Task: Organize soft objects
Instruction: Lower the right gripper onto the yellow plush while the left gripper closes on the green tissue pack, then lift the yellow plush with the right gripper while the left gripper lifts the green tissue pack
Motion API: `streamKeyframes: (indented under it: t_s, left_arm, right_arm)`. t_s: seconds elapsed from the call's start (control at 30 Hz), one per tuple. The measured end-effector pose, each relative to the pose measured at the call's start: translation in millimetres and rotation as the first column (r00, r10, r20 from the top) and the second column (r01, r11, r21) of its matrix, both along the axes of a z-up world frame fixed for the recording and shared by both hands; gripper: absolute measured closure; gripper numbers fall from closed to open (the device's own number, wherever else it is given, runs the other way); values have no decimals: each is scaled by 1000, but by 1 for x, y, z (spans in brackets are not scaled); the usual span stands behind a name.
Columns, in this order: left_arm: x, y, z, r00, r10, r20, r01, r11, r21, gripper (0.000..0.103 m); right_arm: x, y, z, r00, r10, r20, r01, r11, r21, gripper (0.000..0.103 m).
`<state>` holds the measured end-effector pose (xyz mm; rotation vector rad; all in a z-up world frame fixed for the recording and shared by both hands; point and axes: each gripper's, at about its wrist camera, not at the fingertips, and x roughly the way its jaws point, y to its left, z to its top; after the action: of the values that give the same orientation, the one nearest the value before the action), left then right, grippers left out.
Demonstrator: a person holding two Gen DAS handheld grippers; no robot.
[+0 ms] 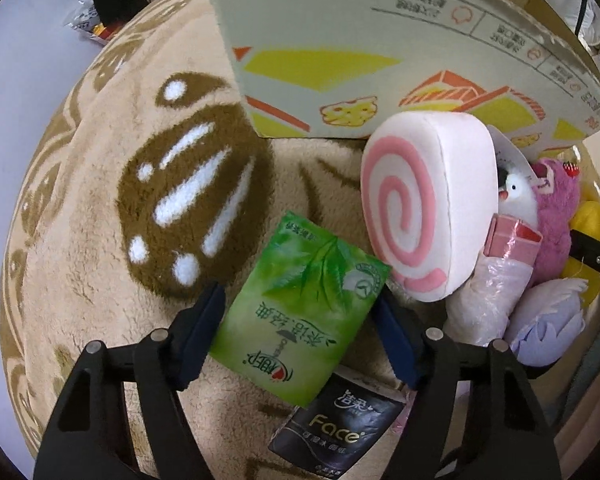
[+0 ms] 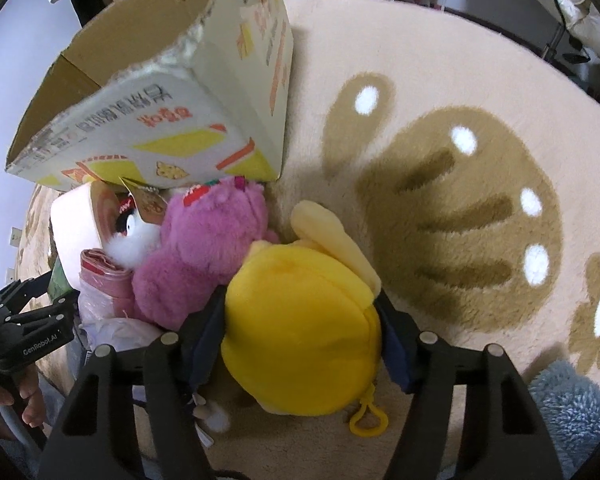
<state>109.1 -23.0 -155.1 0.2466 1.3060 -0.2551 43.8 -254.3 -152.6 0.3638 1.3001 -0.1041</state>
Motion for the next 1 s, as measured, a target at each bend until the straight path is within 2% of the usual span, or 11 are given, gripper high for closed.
streamKeyframes:
  t_s: [0.1, 0.27, 0.5, 0.67, 0.83, 1.0]
  left_arm:
    - [-5, 3, 7, 1000, 22, 13, -22, 1000, -16, 32]
    - [-16, 5, 30, 995, 40, 88, -37, 999, -34, 33]
    - [-37, 6, 72, 971, 52, 234, -36, 997, -73, 33]
    - [-45, 6, 105, 925, 98, 368, -63, 992, -109, 33]
    - [-47, 6, 140, 859, 118, 497, -68, 991, -117, 33]
    - [-44, 4, 166, 812, 121, 571, -61, 991, -123, 33]
  right_arm:
    - [-2, 4, 10, 999, 8, 34, -7, 1000, -21, 32]
    - [-7, 13, 34, 991, 33, 127, -25, 998, -60, 32]
    - [-22, 18, 74, 952, 28, 304, -9, 998, -63, 32]
    - [-33, 18, 100, 897, 44, 439, -2, 995, -96, 32]
    - [-39, 32, 135, 819, 108, 563, -5, 983, -181, 32]
    - [-36, 46, 164, 758, 154, 634, -9, 974, -225, 32]
